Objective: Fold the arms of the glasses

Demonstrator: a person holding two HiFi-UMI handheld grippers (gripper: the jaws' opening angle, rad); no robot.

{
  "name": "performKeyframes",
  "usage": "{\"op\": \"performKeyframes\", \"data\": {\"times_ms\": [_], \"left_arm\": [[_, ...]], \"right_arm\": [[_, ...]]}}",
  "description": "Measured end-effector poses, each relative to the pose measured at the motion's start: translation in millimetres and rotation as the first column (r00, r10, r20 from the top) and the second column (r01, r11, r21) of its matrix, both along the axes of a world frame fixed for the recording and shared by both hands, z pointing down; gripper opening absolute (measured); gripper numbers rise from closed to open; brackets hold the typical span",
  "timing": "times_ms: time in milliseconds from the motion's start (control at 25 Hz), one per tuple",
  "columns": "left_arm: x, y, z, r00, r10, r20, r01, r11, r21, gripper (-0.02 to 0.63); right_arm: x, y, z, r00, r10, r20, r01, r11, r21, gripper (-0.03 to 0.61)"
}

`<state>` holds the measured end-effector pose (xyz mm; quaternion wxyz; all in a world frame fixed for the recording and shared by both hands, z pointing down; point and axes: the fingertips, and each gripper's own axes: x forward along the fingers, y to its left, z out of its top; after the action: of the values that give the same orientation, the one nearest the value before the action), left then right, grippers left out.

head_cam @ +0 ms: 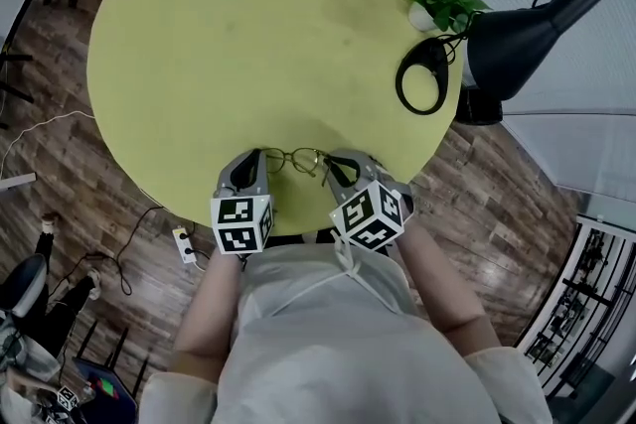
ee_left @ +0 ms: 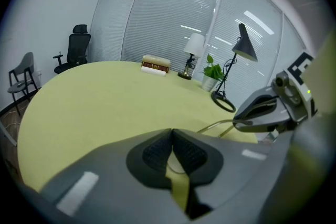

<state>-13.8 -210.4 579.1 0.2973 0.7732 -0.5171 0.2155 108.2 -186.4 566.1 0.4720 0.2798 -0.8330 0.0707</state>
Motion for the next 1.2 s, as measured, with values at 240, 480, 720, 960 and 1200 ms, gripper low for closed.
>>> {"op": "performKeyframes", "data": {"times_ms": [240,480,720,960,1200], "left_arm": [[12.5,-1.1,10.1,0.999,0.037,0.007,-0.037,0.999,-0.018,0.006],[17.1,-3.1,17.6,0.999,0.043,0.015,-0.043,0.999,-0.024,0.006],[16.8,-1.7,13.1,0.999,0.041,0.0,-0.041,0.999,-0.033,0.006],[17.1,23.3,17.0,0.996,0.08,-0.023,-0.082,0.992,-0.097,0.006],[14.1,36.7,29.5,0.997,0.021,-0.071,-0.034,0.981,-0.188,0.006]], "right_arm": [[2.4,3.3,1.4,1.0,0.021,0.008,-0.021,1.0,-0.007,0.018],[4.7,3.1,1.7,1.0,0.018,0.02,-0.018,1.0,-0.006,0.018],[4.8,1.6,2.5,1.0,0.004,0.012,-0.004,1.0,-0.005,0.018],[2.7,2.4,1.4,0.998,-0.058,-0.017,0.058,0.998,-0.002,0.018],[1.4,3.4,0.9,0.994,-0.1,-0.037,0.1,0.995,-0.001,0.018]]}}
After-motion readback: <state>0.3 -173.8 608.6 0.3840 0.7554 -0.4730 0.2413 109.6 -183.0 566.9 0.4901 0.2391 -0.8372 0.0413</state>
